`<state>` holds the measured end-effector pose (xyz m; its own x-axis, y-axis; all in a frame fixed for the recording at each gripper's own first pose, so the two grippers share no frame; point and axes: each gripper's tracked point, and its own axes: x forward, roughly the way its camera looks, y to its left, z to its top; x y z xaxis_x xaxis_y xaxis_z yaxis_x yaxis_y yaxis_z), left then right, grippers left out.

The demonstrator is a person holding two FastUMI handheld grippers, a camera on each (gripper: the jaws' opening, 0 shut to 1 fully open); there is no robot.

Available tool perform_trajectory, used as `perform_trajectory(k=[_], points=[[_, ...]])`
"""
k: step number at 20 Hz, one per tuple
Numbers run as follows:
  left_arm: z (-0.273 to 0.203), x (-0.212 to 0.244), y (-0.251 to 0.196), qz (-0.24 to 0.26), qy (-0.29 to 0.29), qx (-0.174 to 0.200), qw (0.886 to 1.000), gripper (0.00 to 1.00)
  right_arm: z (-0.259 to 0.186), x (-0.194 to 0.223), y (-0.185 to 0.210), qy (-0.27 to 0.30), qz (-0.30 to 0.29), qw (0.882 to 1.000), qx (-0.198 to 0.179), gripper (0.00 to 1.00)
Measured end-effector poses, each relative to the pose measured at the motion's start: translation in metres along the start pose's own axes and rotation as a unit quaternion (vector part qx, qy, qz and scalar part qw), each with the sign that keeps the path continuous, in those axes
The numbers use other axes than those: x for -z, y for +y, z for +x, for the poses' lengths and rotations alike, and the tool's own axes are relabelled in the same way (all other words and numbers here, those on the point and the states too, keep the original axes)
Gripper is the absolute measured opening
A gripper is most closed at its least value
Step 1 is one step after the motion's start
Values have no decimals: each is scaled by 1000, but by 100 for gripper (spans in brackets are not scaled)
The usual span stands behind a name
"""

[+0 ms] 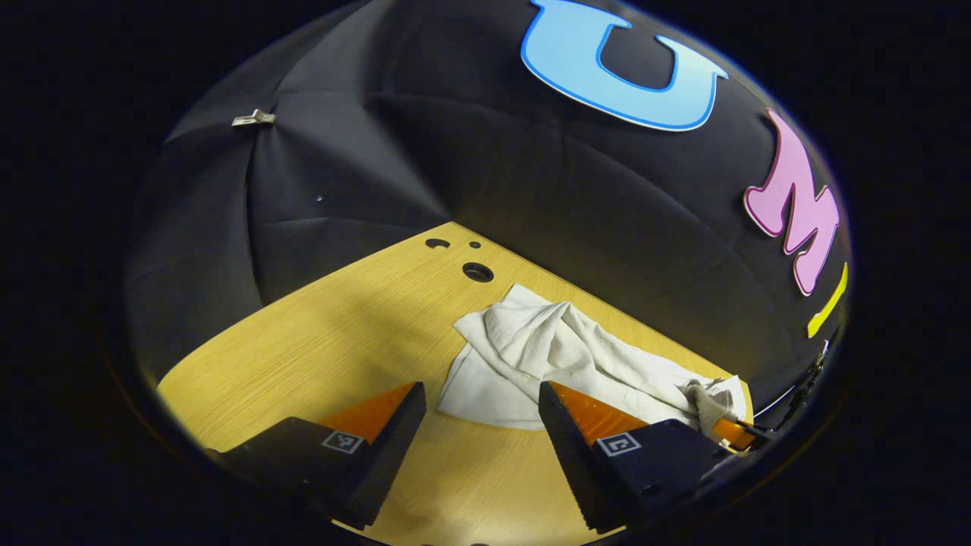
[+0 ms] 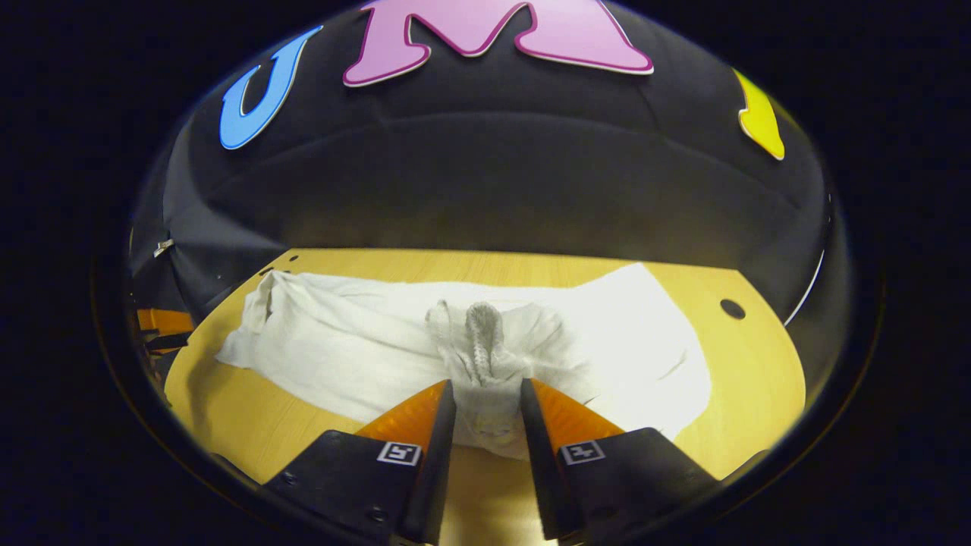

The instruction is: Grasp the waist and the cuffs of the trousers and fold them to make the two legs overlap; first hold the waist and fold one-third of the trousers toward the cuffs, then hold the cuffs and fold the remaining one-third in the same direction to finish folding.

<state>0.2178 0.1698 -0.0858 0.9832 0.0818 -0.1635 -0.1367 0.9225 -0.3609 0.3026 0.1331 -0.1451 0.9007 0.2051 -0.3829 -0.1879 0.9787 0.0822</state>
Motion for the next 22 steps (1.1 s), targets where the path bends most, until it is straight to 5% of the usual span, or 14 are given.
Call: perform_trajectory(k=[2,5,8,13,22], points=[[14,-7,-7,-26,2,0,1000,95,-7,5,10,4,-14,1000,-12,77],[42,-13,-7,-37,9,-17,999,95,-37,20,12,26,-14,1000,-6,99],[69,-16,1,-4,19,-48,999,96,-94,43,3,49,40,998,3,100],[104,-6,-3,10,43,-65,997,95,-185,67,-58,41,99,989,103,99],[125,18,-5,132,73,-114,982,96,-301,90,-107,70,121,972,187,99]])
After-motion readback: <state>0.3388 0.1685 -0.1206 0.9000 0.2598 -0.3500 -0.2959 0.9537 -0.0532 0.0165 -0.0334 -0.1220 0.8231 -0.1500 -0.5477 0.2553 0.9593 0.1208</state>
